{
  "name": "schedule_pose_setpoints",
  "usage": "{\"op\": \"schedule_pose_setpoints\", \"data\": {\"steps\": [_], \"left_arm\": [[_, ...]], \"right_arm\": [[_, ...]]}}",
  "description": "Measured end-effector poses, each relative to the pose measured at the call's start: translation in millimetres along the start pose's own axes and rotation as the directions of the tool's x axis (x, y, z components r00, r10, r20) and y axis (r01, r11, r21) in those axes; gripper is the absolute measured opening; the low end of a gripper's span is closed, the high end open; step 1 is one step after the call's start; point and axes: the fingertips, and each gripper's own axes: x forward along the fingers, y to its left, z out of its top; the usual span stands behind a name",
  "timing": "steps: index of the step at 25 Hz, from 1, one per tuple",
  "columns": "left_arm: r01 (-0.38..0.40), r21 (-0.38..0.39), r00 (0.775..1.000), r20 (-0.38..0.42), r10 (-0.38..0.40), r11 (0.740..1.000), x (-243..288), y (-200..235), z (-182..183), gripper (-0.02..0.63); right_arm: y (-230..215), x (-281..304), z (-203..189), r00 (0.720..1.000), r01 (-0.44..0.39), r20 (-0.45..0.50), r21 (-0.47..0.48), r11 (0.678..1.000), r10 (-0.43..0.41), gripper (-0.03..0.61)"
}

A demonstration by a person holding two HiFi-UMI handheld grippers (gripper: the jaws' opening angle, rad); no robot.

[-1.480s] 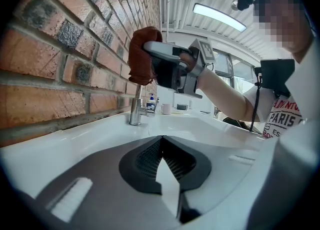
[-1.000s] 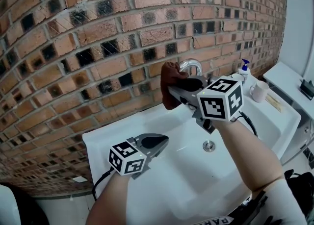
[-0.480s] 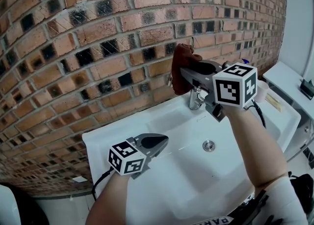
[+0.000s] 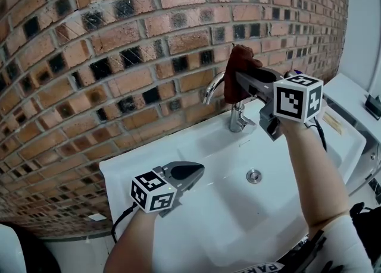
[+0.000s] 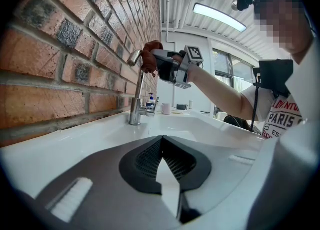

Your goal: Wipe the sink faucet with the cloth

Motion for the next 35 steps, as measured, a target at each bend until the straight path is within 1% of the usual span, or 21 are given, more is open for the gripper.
{"op": "schedule_pose_setpoints", "data": {"steps": [6, 10, 12, 15, 17, 20, 28, 31, 33, 35], "left_arm": [[0.001, -0.002, 1.0, -0.003, -0.001, 1.0, -0.4, -0.2, -0.3, 0.006], [0.001, -0.004, 1.0, -0.004, -0.001, 1.0, -0.4, 0.0, -0.2, 0.006], [0.001, -0.004, 1.0, -0.003, -0.001, 1.0, -0.4, 0.2, 0.0, 0.006], [0.0, -0.003, 1.0, -0.004, 0.0, 1.0, -0.6, 0.2, -0.4, 0.006], [0.001, -0.002, 1.0, -0.004, -0.001, 1.0, 0.1, -0.1, -0.7, 0.006], [-0.001, -0.001, 1.0, -0.003, 0.001, 1.0, 0.3, 0.3, -0.5, 0.006], [0.001, -0.003, 1.0, -0.004, -0.001, 1.0, -0.2, 0.5, -0.5, 0.006], [0.001, -0.004, 1.0, -0.005, -0.001, 1.0, 0.1, 0.0, -0.9, 0.006], [0.003, -0.001, 1.0, -0.006, -0.003, 1.0, 0.5, -0.1, -0.5, 0.006], [0.004, 0.0, 1.0, -0.007, -0.004, 1.0, 0.8, 0.3, -0.1, 0.006]], "right_arm": [[-29.7, -9.6, -15.7, 0.998, 0.067, 0.009, 0.054, 0.996, -0.068, 0.095], [-47.0, -14.7, -39.4, 0.994, 0.11, -0.011, 0.09, 0.99, -0.109, 0.095], [-53.5, -16.0, -53.4, 0.993, 0.122, -0.025, 0.117, 0.986, -0.12, 0.095], [-60.2, -16.6, -80.3, 0.988, 0.144, -0.068, 0.131, 0.981, -0.136, 0.095], [-63.7, -16.4, -98.9, 0.986, 0.148, -0.095, 0.16, 0.976, -0.134, 0.095], [-66.1, -15.2, -112.3, 0.986, 0.15, -0.106, 0.191, 0.97, -0.131, 0.095], [-65.0, -14.6, -113.6, 0.984, 0.158, -0.107, 0.183, 0.97, -0.14, 0.095], [-62.2, -18.2, -107.5, 0.986, 0.153, -0.09, 0.185, 0.971, -0.139, 0.097], [-55.0, -22.3, -97.2, 0.989, 0.141, -0.064, 0.162, 0.977, -0.132, 0.096], [-42.7, -24.5, -85.8, 0.993, 0.117, -0.042, 0.12, 0.986, -0.113, 0.097]]}}
